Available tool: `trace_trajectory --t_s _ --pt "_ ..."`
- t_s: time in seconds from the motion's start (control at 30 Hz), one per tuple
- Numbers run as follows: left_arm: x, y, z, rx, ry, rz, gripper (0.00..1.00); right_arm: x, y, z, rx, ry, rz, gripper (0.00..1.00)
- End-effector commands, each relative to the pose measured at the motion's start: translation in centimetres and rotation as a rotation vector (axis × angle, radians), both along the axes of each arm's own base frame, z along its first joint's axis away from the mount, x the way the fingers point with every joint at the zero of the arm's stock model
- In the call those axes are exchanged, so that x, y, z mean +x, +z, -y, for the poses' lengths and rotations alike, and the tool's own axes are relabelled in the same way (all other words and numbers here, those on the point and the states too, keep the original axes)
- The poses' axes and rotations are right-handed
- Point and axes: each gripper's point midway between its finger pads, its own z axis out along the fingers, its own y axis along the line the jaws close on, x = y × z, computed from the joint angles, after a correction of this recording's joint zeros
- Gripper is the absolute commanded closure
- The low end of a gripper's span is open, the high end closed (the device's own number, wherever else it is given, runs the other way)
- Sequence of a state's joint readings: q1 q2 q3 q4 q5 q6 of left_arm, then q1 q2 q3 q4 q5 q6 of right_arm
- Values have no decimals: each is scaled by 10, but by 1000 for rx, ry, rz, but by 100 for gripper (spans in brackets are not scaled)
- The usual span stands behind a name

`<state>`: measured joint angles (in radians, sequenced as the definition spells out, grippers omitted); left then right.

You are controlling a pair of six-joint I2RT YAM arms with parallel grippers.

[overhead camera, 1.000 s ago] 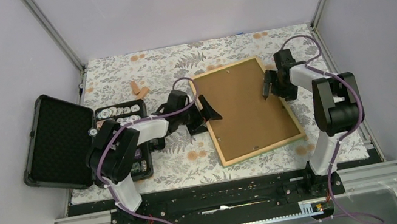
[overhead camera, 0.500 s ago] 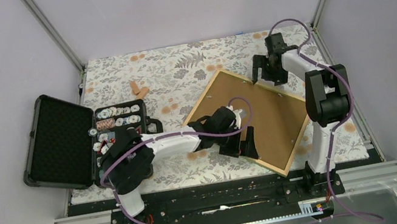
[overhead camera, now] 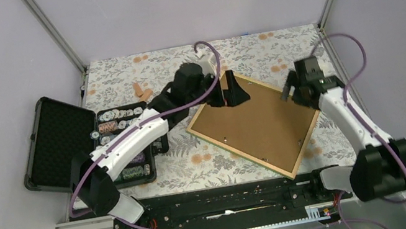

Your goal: Put the photo into the frame

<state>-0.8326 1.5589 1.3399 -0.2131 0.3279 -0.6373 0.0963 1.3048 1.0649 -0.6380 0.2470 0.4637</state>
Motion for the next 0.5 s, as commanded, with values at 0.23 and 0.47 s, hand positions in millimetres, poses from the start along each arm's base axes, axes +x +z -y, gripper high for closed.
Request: trace_trajectory --t_s 0.23,0.47 --pt "23 -13 -29 52 63 117 1 -90 -76 43 142 -427 36 12" --pt "15 -15 -22 28 15 71 1 -87 -101 36 166 -392 -44 33"
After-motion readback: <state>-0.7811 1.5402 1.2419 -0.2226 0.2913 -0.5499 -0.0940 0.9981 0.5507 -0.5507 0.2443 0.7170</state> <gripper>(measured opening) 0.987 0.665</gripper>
